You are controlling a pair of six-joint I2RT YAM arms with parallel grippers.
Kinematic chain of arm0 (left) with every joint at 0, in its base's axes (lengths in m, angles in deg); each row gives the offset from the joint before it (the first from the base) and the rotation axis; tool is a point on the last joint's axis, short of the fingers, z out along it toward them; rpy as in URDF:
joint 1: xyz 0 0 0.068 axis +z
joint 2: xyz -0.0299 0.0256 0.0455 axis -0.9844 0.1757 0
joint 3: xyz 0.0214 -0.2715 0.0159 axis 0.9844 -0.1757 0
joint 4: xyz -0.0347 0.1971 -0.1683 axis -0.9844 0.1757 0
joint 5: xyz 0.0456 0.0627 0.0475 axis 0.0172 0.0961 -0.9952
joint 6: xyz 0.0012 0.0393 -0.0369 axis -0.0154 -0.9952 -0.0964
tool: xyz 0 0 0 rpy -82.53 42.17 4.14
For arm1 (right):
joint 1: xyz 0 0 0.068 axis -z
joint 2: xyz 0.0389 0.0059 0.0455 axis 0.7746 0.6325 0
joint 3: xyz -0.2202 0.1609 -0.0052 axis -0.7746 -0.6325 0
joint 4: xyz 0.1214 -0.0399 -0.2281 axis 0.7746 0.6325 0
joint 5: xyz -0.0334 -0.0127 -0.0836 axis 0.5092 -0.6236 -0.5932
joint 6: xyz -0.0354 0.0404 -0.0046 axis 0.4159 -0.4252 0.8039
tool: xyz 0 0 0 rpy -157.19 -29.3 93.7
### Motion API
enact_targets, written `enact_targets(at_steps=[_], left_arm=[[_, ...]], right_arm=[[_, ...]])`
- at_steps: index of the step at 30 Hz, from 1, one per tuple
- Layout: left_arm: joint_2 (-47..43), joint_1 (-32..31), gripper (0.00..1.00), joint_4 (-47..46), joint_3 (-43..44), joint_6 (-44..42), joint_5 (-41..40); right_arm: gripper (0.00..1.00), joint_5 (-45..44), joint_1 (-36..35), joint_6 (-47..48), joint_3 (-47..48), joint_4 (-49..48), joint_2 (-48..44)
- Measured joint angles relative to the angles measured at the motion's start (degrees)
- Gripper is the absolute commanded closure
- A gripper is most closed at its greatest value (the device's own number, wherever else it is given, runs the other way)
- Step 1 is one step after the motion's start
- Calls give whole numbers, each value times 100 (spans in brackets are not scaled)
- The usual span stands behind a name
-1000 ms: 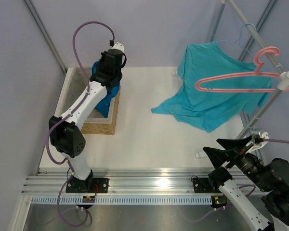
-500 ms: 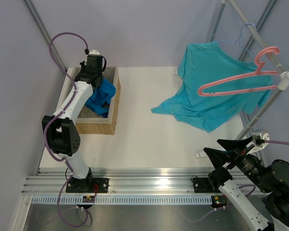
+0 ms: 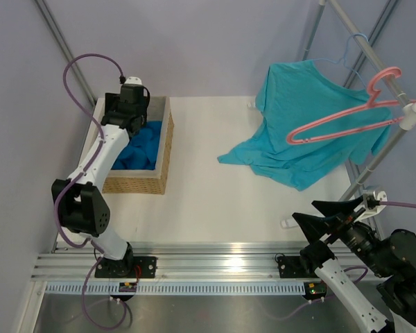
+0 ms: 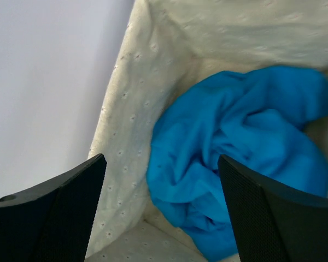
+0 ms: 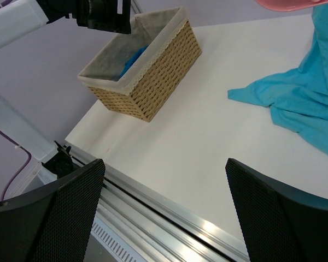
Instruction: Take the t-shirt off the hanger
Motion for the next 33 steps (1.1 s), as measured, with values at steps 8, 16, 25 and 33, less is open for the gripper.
enact_targets(at_steps=[8, 16, 25, 33], left_arm=[[-887, -264, 1, 330, -2, 297, 1777], [-2894, -1600, 1, 297, -841, 1054, 3536], [-5440, -2216, 1, -525, -3176, 2061, 4371], [-6142, -2223, 1, -728, -4435, 2229, 4487]], right_arm=[[1, -55, 0, -7, 66, 24, 374], [1, -321, 0, -105, 791, 157, 1954], [1, -374, -2, -350, 809, -590, 3169], [1, -885, -704, -343, -50, -1687, 3757]])
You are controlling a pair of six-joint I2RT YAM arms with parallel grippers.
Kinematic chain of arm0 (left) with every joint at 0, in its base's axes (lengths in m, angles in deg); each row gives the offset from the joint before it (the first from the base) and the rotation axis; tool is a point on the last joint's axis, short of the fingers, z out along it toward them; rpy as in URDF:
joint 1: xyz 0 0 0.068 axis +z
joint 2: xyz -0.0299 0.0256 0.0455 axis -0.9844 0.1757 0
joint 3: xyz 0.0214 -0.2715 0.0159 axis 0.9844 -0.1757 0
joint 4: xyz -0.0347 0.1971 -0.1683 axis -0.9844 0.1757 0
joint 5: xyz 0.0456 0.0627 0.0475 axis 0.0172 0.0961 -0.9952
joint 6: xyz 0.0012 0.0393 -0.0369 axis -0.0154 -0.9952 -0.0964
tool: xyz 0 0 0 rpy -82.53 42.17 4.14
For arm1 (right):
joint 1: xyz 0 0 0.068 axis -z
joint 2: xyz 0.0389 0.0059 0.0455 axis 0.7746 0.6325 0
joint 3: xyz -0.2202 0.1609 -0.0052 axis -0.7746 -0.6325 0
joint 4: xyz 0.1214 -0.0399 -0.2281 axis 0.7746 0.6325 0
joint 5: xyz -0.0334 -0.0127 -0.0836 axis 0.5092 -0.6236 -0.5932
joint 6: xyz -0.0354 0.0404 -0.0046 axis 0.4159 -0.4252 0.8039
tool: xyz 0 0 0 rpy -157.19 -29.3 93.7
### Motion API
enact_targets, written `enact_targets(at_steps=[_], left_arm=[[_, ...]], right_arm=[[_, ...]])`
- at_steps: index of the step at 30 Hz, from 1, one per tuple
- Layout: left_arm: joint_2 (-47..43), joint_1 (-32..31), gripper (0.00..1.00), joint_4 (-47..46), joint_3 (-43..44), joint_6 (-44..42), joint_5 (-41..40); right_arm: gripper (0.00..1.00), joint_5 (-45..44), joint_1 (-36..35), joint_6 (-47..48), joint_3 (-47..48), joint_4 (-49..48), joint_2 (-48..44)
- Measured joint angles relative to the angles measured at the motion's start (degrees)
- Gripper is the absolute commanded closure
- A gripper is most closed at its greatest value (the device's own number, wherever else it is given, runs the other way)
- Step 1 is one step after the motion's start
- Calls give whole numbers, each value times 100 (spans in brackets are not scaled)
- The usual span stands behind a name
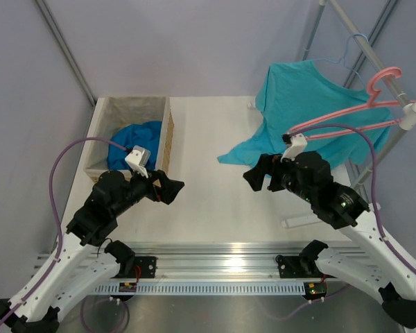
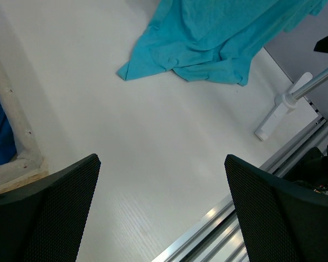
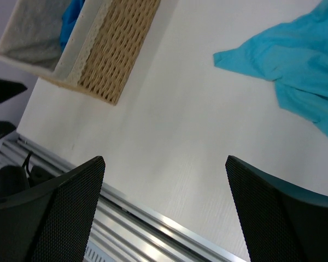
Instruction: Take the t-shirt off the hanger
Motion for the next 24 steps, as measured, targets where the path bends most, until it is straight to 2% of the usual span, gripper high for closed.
enact_targets(at_steps=[3, 7, 13, 24], left_arm=[[-144, 0, 1, -42, -146, 4, 28], [-168, 0, 1, -98, -160, 9, 87], [4, 0, 1, -125, -160, 42, 87], [138, -4, 1, -122, -160, 46, 105]], right_arm=[[0, -503, -920, 44, -42, -146, 326], [0, -994, -1469, 66, -35, -417, 597], [1, -1276, -1526, 87, -332, -957, 476], [1, -1443, -1526, 109, -566, -1075, -120]])
